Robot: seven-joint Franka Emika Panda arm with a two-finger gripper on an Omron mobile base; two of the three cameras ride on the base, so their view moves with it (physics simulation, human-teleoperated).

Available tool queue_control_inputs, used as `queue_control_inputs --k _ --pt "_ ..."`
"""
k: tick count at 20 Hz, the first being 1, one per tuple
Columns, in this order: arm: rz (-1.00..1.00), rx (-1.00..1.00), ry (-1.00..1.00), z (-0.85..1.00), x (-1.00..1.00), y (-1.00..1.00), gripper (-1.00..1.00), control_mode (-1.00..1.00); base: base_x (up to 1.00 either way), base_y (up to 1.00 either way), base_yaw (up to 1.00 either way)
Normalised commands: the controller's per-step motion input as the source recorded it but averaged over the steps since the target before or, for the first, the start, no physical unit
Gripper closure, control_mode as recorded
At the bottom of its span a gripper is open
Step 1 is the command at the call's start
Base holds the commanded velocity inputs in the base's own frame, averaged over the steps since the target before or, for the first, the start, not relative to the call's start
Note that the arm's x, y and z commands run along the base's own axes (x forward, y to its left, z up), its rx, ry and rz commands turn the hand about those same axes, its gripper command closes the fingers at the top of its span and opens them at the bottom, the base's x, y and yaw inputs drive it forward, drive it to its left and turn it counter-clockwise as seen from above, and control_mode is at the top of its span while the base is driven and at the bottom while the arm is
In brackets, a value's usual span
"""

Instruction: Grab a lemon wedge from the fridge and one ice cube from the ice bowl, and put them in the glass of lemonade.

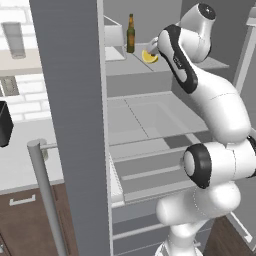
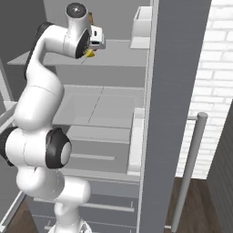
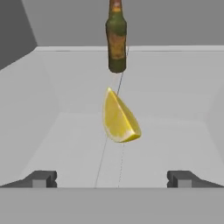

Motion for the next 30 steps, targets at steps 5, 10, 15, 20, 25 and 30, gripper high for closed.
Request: queue_control_inputs --k 5,10,15,20,25,30 --pt "0.0 0.0 0.02 -0.03 0.4 0.0 -1.0 -1.0 0.0 0.0 0.0" --pt "0.0 0.0 0.0 -0.14 0.57 0.04 -1.0 -1.0 0.0 0.0 0.0" --pt "0.0 0.0 0.0 -0.09 0.35 0.07 -1.0 -1.0 0.0 0.0 0.0" --pt "0.07 0.0 0.01 0.0 0.0 0.03 -1.0 -1.0 0.0 0.0 0.0" --pt "0.13 -0.01 0.12 -0.06 0.3 0.09 -1.0 -1.0 0.0 0.0 0.0" --pt "0.13 -0.01 0.09 -0.01 0.27 0.0 -1.0 -1.0 0.0 0.0 0.0"
